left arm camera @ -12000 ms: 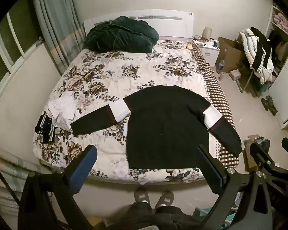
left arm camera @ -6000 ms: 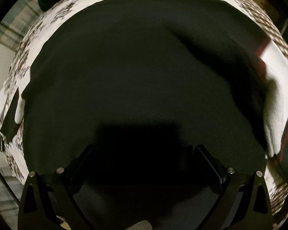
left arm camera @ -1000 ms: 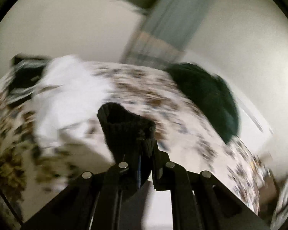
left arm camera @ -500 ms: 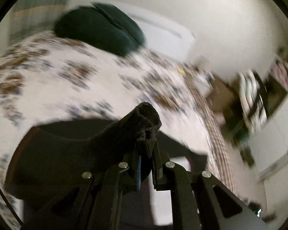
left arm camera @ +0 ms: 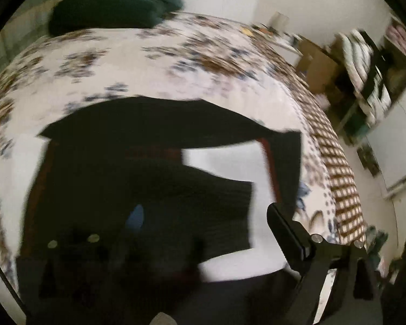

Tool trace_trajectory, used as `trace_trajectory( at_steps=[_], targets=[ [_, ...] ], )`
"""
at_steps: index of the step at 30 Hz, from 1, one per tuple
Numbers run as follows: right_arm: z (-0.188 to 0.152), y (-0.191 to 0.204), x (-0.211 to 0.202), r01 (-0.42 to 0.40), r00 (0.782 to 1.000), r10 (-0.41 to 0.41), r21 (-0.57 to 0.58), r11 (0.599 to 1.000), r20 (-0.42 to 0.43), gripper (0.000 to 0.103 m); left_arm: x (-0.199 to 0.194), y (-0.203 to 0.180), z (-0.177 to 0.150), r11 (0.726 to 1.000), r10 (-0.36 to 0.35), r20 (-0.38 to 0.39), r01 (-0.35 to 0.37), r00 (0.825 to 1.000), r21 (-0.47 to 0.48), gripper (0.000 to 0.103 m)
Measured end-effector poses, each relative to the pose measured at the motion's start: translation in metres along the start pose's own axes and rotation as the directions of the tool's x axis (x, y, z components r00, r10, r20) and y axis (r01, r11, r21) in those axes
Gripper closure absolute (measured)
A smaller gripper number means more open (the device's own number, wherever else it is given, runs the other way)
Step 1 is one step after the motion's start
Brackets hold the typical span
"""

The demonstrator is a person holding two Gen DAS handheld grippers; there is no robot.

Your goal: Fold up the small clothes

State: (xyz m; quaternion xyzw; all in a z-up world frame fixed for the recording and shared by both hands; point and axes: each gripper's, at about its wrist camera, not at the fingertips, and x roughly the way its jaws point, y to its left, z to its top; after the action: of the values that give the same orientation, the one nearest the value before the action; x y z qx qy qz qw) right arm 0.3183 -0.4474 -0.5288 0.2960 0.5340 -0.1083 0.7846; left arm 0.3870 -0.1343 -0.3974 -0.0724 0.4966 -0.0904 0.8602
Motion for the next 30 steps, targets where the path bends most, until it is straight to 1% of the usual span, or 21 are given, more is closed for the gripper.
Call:
trace_trajectory(
  at_steps=[3, 4, 6, 7, 9, 10, 11, 13, 14, 15, 16, 17, 18, 19, 22, 25, 28, 30],
  targets=[
    [0.008, 0.031, 0.008, -0.097, 0.995, 0.096, -0.039, 0.995, -0.024, 0.024, -0.017, 0.045, -0.007, 0.992, 0.112, 0.016, -0.111, 0.994, -0.058, 0.010],
    [0.010, 0.040, 0.012, -0.118, 0.993, 0.116, -0.051, 0.992, -0.032, 0.024, -0.020, 0.058, -0.009, 0.986, 0.147, 0.014, -0.146, 0.989, -0.075, 0.010],
    [0.016, 0.065, 0.024, -0.155, 0.987, 0.152, -0.080, 0.985, -0.051, 0.024, -0.022, 0.091, -0.016, 0.966, 0.224, -0.006, -0.223, 0.975, -0.133, 0.010],
    [0.020, 0.078, 0.032, -0.164, 0.986, 0.159, -0.100, 0.981, -0.056, 0.024, -0.022, 0.103, -0.020, 0.957, 0.244, -0.018, -0.244, 0.970, -0.156, 0.010],
    [0.025, 0.103, 0.050, -0.158, 0.986, 0.149, -0.146, 0.977, -0.072, 0.024, -0.019, 0.131, -0.028, 0.932, 0.300, -0.050, -0.303, 0.953, -0.200, 0.010],
    [0.029, 0.115, 0.066, -0.145, 0.987, 0.130, -0.167, 0.975, -0.097, 0.024, -0.017, 0.139, -0.032, 0.922, 0.318, -0.061, -0.324, 0.946, -0.212, 0.010],
    [0.031, 0.122, 0.078, -0.132, 0.987, 0.113, -0.174, 0.976, -0.117, 0.024, -0.015, 0.151, -0.035, 0.907, 0.344, -0.075, -0.351, 0.936, -0.232, 0.010],
    [0.030, 0.134, 0.110, -0.116, 0.981, 0.083, -0.184, 0.976, -0.178, 0.025, -0.012, 0.161, -0.040, 0.894, 0.362, -0.086, -0.371, 0.928, -0.252, 0.010],
    [0.029, 0.137, 0.119, -0.107, 0.979, 0.070, -0.192, 0.976, -0.190, 0.027, -0.012, 0.166, -0.043, 0.887, 0.371, -0.090, -0.382, 0.924, -0.261, 0.010],
    [0.026, 0.143, 0.128, -0.092, 0.979, 0.049, -0.215, 0.972, -0.196, 0.040, -0.012, 0.170, -0.044, 0.880, 0.381, -0.092, -0.392, 0.920, -0.269, 0.010],
    [0.023, 0.150, 0.130, -0.058, 0.984, 0.011, -0.263, 0.963, -0.177, 0.061, -0.013, 0.172, -0.045, 0.877, 0.386, -0.091, -0.396, 0.918, -0.273, 0.010],
    [0.021, 0.155, 0.129, -0.030, 0.989, -0.015, -0.303, 0.952, -0.146, 0.074, -0.014, 0.174, -0.044, 0.873, 0.390, -0.089, -0.399, 0.917, -0.280, 0.010],
    [0.019, 0.160, 0.123, -0.015, 0.993, -0.025, -0.336, 0.942, -0.115, 0.090, -0.016, 0.176, -0.044, 0.872, 0.392, -0.087, -0.399, 0.916, -0.284, 0.010],
    [0.019, 0.161, 0.116, -0.010, 0.996, -0.022, -0.343, 0.939, -0.088, 0.092, -0.017, 0.178, -0.043, 0.870, 0.394, -0.085, -0.401, 0.915, -0.286, 0.010],
    [0.028, 0.159, 0.075, -0.008, 1.000, 0.013, -0.331, 0.944, 0.013, 0.094, -0.022, 0.186, -0.037, 0.869, 0.395, -0.073, -0.398, 0.916, -0.294, 0.010],
    [0.048, 0.146, 0.046, 0.015, 0.997, 0.009, -0.288, 0.957, 0.080, 0.095, -0.024, 0.191, -0.028, 0.868, 0.395, -0.060, -0.394, 0.917, -0.304, 0.010],
    [0.071, 0.120, 0.044, 0.054, 0.996, -0.035, -0.232, 0.971, 0.085, 0.095, -0.020, 0.195, -0.019, 0.866, 0.386, -0.056, -0.383, 0.921, -0.320, 0.010],
    [0.080, 0.102, 0.047, 0.065, 0.997, -0.054, -0.206, 0.976, 0.057, 0.095, -0.015, 0.196, -0.013, 0.867, 0.383, -0.051, -0.378, 0.922, -0.324, 0.010]
  ],
)
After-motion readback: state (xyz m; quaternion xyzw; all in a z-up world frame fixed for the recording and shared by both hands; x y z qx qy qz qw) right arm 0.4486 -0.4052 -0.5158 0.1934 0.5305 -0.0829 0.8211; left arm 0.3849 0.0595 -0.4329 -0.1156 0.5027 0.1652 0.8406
